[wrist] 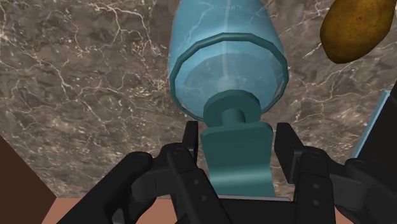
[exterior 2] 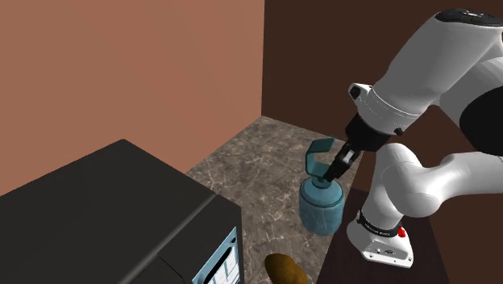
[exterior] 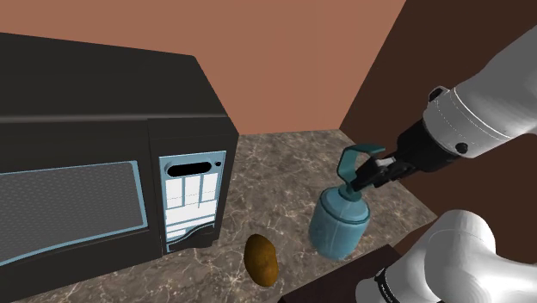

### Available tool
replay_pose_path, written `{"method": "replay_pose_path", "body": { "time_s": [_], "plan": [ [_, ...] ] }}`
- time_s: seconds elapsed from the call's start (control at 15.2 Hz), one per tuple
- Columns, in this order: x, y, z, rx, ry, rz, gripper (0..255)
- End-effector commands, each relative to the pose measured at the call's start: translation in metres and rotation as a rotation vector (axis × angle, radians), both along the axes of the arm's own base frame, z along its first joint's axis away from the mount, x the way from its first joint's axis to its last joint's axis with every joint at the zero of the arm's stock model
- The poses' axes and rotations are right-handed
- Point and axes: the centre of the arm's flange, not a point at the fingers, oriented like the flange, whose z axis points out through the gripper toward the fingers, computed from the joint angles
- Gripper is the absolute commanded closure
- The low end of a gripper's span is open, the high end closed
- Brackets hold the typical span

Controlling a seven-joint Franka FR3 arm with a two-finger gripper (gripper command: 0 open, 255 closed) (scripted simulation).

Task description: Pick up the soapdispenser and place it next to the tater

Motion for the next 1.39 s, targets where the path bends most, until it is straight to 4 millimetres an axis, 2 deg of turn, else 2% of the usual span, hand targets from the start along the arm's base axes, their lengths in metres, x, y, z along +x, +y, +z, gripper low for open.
{"method": "replay_pose_path", "body": {
  "time_s": [0.0,0.33,0.79,0.86,1.19,1.32],
  "plan": [
    [0.001,0.000,-0.011,0.000,-0.001,0.000,255],
    [0.001,0.000,-0.034,0.000,-0.001,0.000,255],
    [0.001,0.000,-0.034,0.000,-0.001,0.000,255],
    [0.001,0.000,-0.033,0.000,-0.001,0.000,0],
    [0.001,0.000,-0.034,0.000,-0.001,0.000,0],
    [-0.007,0.002,-0.009,0.000,-0.001,0.000,0]
  ]
}}
